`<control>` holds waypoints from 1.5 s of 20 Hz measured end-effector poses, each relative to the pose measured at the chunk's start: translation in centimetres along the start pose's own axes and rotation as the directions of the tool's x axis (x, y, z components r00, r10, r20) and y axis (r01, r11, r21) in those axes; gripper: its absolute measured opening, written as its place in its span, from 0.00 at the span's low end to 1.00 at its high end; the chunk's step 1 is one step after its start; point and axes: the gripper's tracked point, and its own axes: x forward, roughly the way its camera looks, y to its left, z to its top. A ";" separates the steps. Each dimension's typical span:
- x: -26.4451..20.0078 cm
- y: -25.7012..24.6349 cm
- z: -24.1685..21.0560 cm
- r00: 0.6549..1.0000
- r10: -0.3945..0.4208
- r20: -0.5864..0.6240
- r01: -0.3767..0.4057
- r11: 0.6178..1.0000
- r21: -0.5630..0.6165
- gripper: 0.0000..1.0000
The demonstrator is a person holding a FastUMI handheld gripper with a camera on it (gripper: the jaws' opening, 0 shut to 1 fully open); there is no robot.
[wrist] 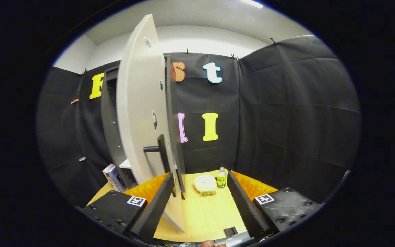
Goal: Open the shoe cabinet door, grab the shoes and put them into the shoe cabinet, then close the shoe cabinet door.
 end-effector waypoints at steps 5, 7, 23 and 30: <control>1.5 1.2 0.0 1.000 0.020 -0.011 -0.020 1.000 -0.018 0.98; 1.3 2.0 -0.3 1.000 0.025 -0.019 -0.025 1.000 -0.005 0.98; 0.7 17.2 -1.4 0.996 0.094 -0.006 -0.094 0.996 -0.011 0.98; 2.4 22.9 -1.7 0.989 0.149 -0.011 -0.150 0.989 -0.014 0.98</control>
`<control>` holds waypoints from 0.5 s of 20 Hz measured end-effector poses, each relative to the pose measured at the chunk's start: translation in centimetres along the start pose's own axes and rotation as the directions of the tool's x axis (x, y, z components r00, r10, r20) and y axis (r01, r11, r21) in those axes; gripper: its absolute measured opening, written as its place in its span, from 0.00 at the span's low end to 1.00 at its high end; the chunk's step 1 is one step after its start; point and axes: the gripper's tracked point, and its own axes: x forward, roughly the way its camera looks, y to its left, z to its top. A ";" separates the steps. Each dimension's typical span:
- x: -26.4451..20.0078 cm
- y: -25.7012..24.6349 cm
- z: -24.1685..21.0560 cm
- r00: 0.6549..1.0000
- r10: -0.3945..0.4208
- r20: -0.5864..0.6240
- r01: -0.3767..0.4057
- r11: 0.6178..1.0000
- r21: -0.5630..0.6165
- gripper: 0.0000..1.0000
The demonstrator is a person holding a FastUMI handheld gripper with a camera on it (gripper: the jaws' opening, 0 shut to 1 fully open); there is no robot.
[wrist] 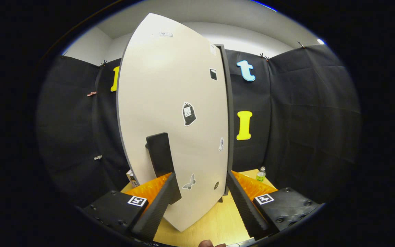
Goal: Open the shoe cabinet door, grab the shoes and put them into the shoe cabinet, then close the shoe cabinet door.
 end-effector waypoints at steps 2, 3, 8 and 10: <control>0.9 1.1 -0.4 1.000 0.014 -0.007 -0.014 1.000 0.001 0.98; 1.2 1.6 -0.6 1.000 0.021 -0.013 -0.021 1.000 0.002 0.99; 3.3 3.6 -1.3 0.999 0.037 -0.022 -0.037 0.999 0.007 0.99; 4.4 3.6 -1.4 0.999 0.032 -0.024 -0.032 0.999 0.003 0.99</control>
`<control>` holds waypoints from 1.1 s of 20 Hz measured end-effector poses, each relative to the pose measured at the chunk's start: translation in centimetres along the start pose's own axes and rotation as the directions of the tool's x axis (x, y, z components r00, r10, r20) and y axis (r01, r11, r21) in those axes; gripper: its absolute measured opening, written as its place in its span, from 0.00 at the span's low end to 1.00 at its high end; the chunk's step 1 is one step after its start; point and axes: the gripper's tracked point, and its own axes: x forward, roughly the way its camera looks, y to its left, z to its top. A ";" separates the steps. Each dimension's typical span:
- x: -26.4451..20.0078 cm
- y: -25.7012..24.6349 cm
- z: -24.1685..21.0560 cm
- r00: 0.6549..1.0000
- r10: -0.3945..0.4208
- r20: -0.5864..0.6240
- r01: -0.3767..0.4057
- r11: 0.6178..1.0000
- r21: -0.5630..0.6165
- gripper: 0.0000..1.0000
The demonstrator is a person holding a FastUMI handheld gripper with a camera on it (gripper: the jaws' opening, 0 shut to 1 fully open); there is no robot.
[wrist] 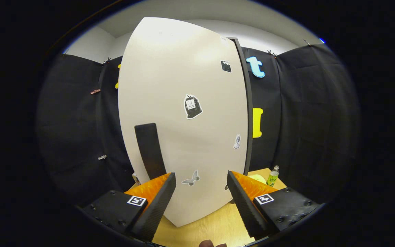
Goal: Open the shoe cabinet door, grab the shoes and put them into the shoe cabinet, then close the shoe cabinet door.
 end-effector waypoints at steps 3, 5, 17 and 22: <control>2.0 0.1 0.0 1.000 -0.011 0.000 0.011 1.000 -0.011 0.99; 3.0 -0.2 -0.1 1.000 -0.025 0.003 0.025 0.999 -0.029 0.99; 6.3 0.2 1.0 0.999 -0.018 0.031 0.019 0.999 -0.038 0.99; 6.6 0.0 0.2 1.000 -0.021 0.022 0.022 0.998 -0.055 0.99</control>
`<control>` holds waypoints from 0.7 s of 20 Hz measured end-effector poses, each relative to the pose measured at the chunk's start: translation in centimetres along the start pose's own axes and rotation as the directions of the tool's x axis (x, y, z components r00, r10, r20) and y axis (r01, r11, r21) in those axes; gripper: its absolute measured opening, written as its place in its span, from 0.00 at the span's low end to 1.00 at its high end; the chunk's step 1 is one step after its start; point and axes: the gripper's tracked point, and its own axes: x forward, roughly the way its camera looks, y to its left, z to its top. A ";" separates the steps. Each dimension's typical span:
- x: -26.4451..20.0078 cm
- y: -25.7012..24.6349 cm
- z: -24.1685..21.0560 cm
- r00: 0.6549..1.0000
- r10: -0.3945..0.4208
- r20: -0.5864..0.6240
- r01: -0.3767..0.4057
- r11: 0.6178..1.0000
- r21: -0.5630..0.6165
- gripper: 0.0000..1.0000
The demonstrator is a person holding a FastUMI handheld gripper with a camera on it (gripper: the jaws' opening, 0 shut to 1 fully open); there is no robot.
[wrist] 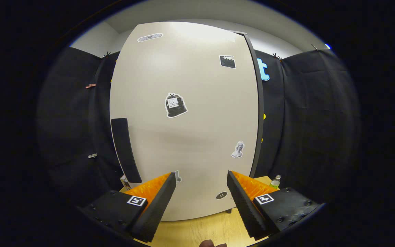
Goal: Open the shoe cabinet door, grab the shoes and put them into the shoe cabinet, then close the shoe cabinet door.
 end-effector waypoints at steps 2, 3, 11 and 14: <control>-0.1 -0.1 0.0 1.000 -0.003 0.002 0.003 1.000 0.000 0.99; 0.0 -0.2 0.0 1.000 -0.004 0.004 0.004 1.000 -0.001 0.99; 0.0 -0.6 -0.1 1.000 -0.011 0.003 0.011 1.000 0.007 0.99; -0.1 -0.6 0.0 1.000 -0.010 0.004 0.010 1.000 0.005 0.99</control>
